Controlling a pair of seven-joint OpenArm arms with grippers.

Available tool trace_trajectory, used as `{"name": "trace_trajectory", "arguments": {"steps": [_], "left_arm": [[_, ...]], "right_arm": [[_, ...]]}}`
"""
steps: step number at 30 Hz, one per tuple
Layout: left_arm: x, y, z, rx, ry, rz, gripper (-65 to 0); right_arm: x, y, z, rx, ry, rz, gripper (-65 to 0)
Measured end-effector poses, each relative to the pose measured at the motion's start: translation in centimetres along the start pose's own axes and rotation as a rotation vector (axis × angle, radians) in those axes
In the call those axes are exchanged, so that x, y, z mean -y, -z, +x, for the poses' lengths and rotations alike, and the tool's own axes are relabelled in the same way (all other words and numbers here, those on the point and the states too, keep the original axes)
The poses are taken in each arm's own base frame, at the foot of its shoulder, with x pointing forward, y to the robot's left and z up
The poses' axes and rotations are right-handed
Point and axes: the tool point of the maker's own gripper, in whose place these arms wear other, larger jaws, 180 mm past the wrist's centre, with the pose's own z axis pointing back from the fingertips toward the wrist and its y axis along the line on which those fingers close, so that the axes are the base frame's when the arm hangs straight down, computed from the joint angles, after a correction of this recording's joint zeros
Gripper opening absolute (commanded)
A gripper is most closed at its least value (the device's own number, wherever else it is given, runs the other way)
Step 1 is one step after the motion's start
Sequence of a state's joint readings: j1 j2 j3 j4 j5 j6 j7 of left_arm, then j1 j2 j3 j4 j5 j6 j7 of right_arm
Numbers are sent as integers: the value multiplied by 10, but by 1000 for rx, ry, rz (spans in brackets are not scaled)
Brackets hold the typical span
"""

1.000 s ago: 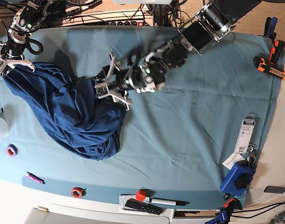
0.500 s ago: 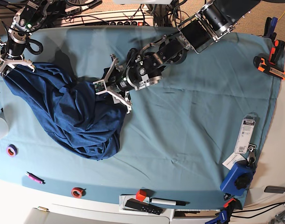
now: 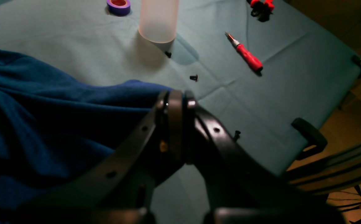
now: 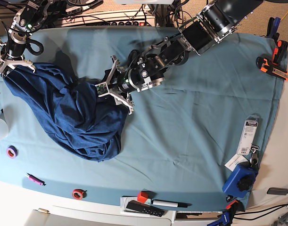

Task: Layout the t-shirt on the table in an organized manner, then fold the t-shirt properly
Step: 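Reach the left gripper into the t-shirt heap and grasp fabric, then drag the grasped fabric with the left gripper away from the right gripper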

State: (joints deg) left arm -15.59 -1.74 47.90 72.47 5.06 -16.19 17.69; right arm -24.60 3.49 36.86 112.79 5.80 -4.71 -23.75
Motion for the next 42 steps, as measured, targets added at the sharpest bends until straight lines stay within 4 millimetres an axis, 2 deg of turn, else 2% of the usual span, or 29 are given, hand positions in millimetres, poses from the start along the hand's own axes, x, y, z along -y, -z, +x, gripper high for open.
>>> {"name": "trace_trajectory", "arguments": {"steps": [2,3,8,10,12,16,19,23,28,33,40,42], "left_arm": [[2,0,0,-1,-1,-7,-629],[3,0,-1,-3,-1,-12,-650],[1,0,0,0,1,-5,-650],[-12,0,-1,-17,-6,50,-650],[-33,-5,-5,-50,7,121,-650],[-70,-25,10,-34,58,211,-650],[-88,-43,19,-4,86,269,-650],[-114,-71,10,-19,95,342,-650],[-168,-110,5,-10,56,484,-650],[-220,-153,-14,-8,-63,595,-650],[-247,-190,-30,26,-172,606,-650],[-239,-191,-37,3,-144,534,-650]], "right_arm": [[0,0,0,0,0,0,-650],[0,0,0,0,0,0,-650],[0,0,0,0,0,0,-650],[0,0,1,1,-1,0,-650],[0,0,3,14,-2,1,-650],[-5,0,5,24,33,32,-650],[-16,3,12,41,46,75,-650],[-23,8,23,68,104,92,-650],[-31,12,35,97,154,111,-650],[-36,16,44,113,210,127,-650],[-61,17,55,126,274,214,-650],[-73,15,55,121,267,246,-650]]}}
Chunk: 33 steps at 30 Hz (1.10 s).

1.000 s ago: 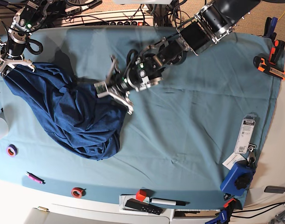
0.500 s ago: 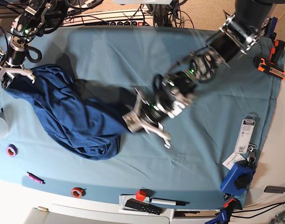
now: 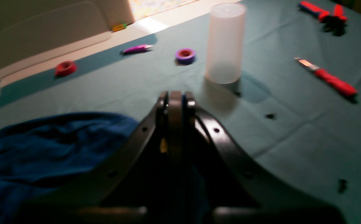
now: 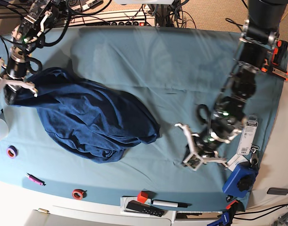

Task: Layout the t-shirt on the table in an organized manner, then fold the t-shirt properly
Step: 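Drag the grasped fabric with the left gripper away from the right gripper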

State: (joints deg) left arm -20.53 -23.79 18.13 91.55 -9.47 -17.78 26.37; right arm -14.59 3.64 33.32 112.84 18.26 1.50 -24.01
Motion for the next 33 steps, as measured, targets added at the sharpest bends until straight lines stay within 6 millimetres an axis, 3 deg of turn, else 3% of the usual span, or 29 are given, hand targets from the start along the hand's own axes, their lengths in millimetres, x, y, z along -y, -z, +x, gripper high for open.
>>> {"name": "trace_trajectory", "arguments": {"steps": [2,3,5,6,7,11,15,19,26,33], "left_arm": [[18,-3,-5,-9,34,-110,-650],[28,-2,-6,-6,39,-155,-603],[44,1,-10,-4,26,-210,-427],[49,4,-13,-5,22,-221,-374],[53,8,-17,-15,22,-226,-366],[69,33,-35,-84,25,-239,-366],[101,64,-35,-125,26,-328,-366],[109,86,-36,-174,7,-362,-366],[122,89,-8,-124,14,-476,-366],[143,85,-48,-215,42,-537,-367]], "right_arm": [[-11,1,-4,-13,-14,26,-650],[-15,1,-6,-19,-38,32,-650],[-23,1,-10,-32,-70,47,-650],[-26,1,-12,-39,-87,51,-650],[-28,1,-13,-42,-103,53,-650],[-28,0,-15,-50,-127,52,-650],[-25,-1,-18,-60,-131,45,-650],[-22,-2,-20,-65,-160,36,-650],[-22,-3,-22,-70,-162,37,-650],[-22,-3,-21,-69,-161,37,-650]]}}
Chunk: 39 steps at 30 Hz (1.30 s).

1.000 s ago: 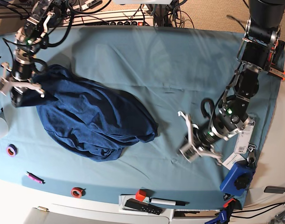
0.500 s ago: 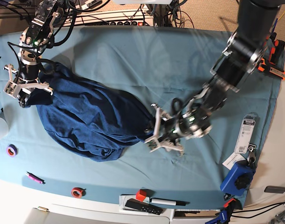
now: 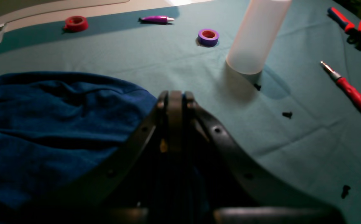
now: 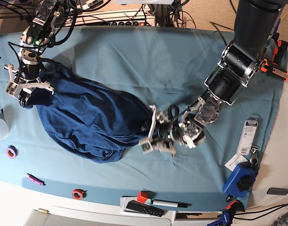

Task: Layout the t-shirt on the table in an organized manner, then fold the t-shirt properly
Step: 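Drag the grasped fabric with the left gripper away from the right gripper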

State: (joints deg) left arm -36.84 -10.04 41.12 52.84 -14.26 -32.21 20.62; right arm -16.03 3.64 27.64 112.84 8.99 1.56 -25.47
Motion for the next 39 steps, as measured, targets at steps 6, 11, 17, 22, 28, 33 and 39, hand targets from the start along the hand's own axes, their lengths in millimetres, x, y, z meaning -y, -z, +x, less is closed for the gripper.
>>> {"name": "trace_trajectory", "arguments": {"steps": [6,11,17,22,28,33,39], "left_arm": [[9,8,1,-12,85,-4,-491],[9,8,2,-7,91,-5,-619],[-6,-6,-5,-35,112,24,-620],[-32,-30,-18,-43,60,76,-620],[-41,-51,-25,-19,-19,62,-620],[-30,-57,-28,46,-101,4,-650],[-20,-62,-28,146,-240,-34,-650]], "right_arm": [[0,0,0,0,0,0,-650],[0,0,0,0,-1,0,-650],[0,0,0,0,-1,0,-650],[0,0,1,1,-3,0,-650],[0,0,0,1,-2,0,-650],[0,0,1,1,-2,0,-650],[0,0,0,1,-2,0,-650]]}}
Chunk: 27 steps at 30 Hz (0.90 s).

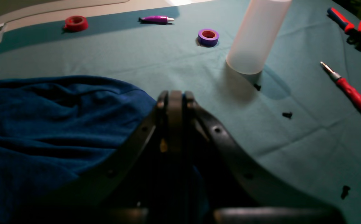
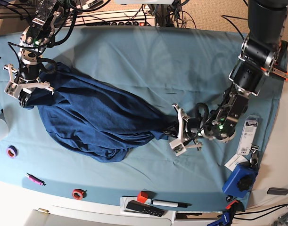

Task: Layout the t-shirt on the table in an organized manner, then fold the t-shirt properly
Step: 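Drag the grasped fabric with the left gripper away from the right gripper, then lift the t-shirt with both grippers and swing it to spread flat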

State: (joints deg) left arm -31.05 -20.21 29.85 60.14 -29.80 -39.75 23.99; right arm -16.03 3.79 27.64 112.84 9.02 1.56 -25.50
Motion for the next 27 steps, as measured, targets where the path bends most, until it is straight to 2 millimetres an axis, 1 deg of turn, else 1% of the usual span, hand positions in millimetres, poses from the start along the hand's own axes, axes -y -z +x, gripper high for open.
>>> {"name": "trace_trajectory", "arguments": {"steps": [2,7,10,13,16,18,20,23,25,27], "left_arm": [[1,-1,1,32,-45,-5,-650],[5,-12,14,149,-185,-27,-650],[8,-25,33,224,-245,-52,-650],[5,-44,54,301,-271,-57,-650],[-1,-69,72,376,-278,-39,-650],[-8,-87,80,422,-279,-16,-650],[-13,-105,87,470,-281,1,-650],[-19,-121,83,465,-283,18,-650],[-15,-125,79,468,-303,-2,-650],[-9,-124,70,451,-328,-25,-650]], "right_arm": [[0,0,0,0,0,0,-650],[0,0,0,-1,0,0,-650],[0,0,-2,-11,0,1,-650],[0,0,-9,-46,1,0,-650],[-1,-3,-14,-65,9,5,-650],[-3,-7,-22,-86,28,8,-650],[-8,-13,-36,-135,86,28,-650],[-25,-23,-53,-201,160,111,-650],[-36,-29,-58,-222,200,169,-650],[-44,-35,-64,-255,246,217,-650]]}}
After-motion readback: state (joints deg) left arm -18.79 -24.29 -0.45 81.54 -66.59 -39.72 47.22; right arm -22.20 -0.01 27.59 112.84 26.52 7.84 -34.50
